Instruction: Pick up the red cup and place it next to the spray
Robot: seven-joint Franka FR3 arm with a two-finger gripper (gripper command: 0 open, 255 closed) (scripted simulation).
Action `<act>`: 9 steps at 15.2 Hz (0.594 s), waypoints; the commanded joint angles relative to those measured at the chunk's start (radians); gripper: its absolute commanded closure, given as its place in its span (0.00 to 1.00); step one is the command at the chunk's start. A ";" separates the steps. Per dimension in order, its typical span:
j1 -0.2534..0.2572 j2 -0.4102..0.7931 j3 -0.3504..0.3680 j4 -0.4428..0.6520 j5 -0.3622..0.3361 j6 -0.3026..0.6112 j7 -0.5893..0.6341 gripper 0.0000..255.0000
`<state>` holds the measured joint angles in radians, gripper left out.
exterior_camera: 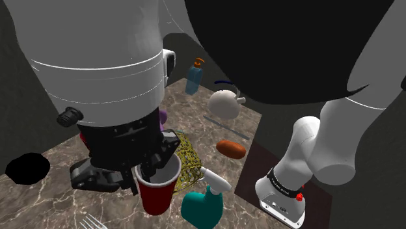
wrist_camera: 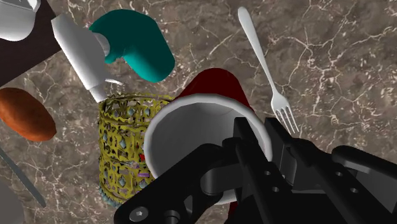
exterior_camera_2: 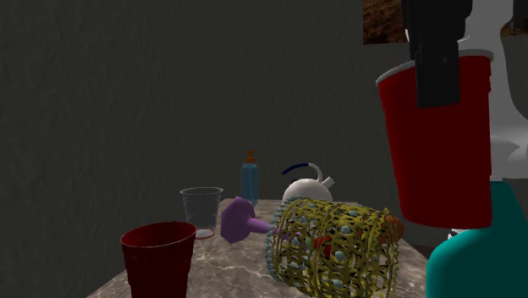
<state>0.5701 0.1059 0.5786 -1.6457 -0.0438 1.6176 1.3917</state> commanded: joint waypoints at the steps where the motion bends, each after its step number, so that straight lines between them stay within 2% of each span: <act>1: 0.000 0.002 0.000 -0.025 -0.001 0.028 0.001 1.00; 9: -0.002 0.008 -0.002 -0.127 -0.005 0.134 0.003 1.00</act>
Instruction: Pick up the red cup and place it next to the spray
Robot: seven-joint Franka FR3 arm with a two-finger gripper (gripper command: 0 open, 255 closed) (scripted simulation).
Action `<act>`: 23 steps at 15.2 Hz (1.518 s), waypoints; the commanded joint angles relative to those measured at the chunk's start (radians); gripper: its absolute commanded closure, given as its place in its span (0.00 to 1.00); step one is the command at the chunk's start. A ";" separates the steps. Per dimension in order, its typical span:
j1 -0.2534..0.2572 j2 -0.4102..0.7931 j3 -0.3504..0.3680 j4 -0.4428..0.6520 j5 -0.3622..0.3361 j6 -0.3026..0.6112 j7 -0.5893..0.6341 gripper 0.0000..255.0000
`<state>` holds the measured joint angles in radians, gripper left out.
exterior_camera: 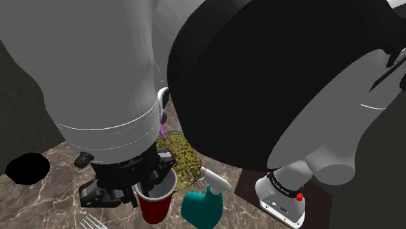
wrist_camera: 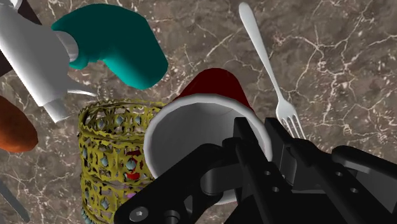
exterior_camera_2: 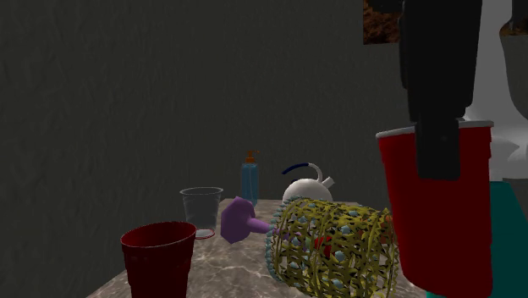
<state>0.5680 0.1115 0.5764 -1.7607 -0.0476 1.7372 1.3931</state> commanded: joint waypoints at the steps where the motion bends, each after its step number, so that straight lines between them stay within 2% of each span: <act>1: 0.000 0.004 0.000 -0.024 -0.003 0.027 0.002 1.00; 20: 0.010 0.083 -0.009 -0.195 -0.052 0.265 0.035 1.00; 23: 0.011 0.087 -0.010 -0.200 -0.055 0.273 0.036 1.00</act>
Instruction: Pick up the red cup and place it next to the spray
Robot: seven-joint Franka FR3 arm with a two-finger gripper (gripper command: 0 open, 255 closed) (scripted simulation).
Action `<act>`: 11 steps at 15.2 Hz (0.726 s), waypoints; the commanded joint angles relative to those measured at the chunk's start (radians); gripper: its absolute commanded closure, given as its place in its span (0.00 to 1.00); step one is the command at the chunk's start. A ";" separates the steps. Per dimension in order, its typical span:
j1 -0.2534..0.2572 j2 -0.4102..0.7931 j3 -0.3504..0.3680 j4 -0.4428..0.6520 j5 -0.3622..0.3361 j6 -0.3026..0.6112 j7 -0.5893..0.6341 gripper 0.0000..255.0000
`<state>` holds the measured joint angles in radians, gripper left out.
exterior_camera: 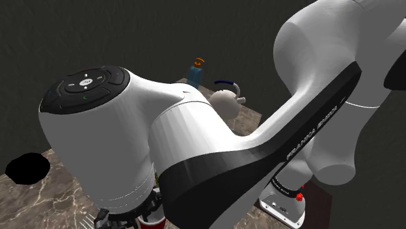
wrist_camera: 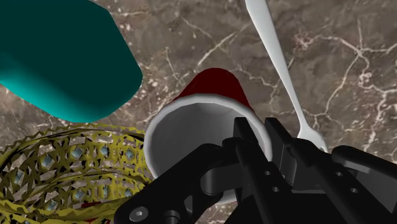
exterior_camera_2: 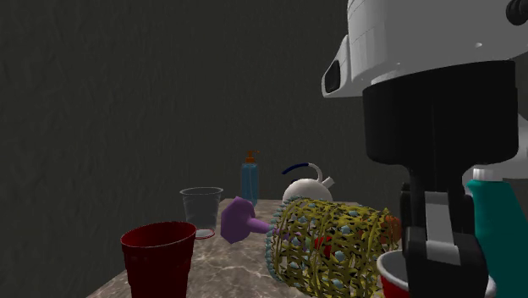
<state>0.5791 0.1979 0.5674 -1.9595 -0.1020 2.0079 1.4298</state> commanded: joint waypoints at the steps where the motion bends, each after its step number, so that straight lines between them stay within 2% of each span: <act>1: 0.000 0.001 0.000 -0.001 -0.001 0.002 0.000 1.00; 5: 0.000 0.001 0.000 -0.001 -0.001 0.002 0.000 1.00; 6: 0.000 0.001 0.000 -0.001 -0.001 0.002 0.000 0.00; 11: 0.000 0.001 0.000 -0.001 -0.001 0.002 0.000 0.00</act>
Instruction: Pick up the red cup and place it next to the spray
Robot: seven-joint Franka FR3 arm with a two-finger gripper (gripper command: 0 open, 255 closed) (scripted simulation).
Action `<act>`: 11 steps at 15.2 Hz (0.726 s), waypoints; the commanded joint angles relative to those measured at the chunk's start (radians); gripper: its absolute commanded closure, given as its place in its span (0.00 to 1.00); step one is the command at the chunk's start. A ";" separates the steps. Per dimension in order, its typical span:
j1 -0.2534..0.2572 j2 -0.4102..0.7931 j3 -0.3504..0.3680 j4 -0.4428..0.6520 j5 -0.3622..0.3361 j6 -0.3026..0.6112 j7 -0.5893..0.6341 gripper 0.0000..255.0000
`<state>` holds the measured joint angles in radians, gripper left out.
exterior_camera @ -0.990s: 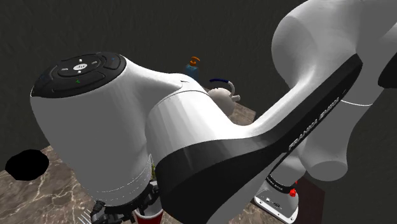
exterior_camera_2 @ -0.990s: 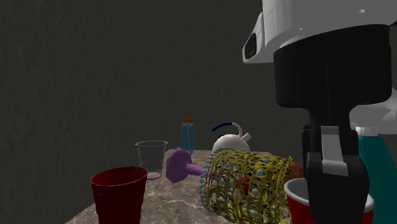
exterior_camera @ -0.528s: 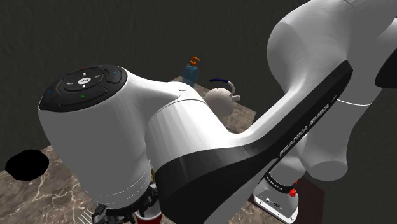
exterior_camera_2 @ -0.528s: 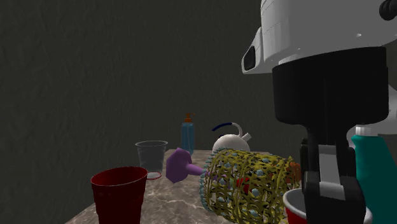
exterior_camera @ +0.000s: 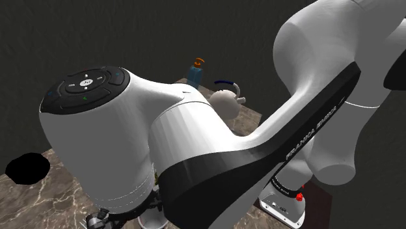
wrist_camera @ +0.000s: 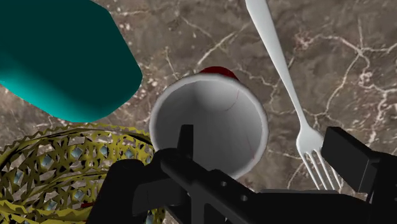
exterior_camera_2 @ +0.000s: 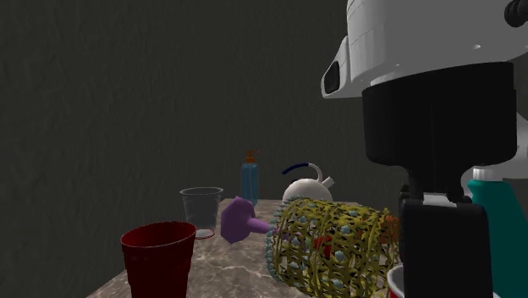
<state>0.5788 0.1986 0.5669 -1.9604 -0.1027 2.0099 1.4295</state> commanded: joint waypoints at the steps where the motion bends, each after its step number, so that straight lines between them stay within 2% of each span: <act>1: -0.001 -0.010 0.002 0.023 0.007 -0.032 -0.005 0.00; 4: -0.003 -0.030 0.006 0.096 0.021 -0.121 -0.015 0.00; 11: -0.003 -0.030 0.006 0.096 0.021 -0.121 -0.015 0.00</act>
<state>0.5759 0.1682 0.5726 -1.8643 -0.0812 1.8888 1.4145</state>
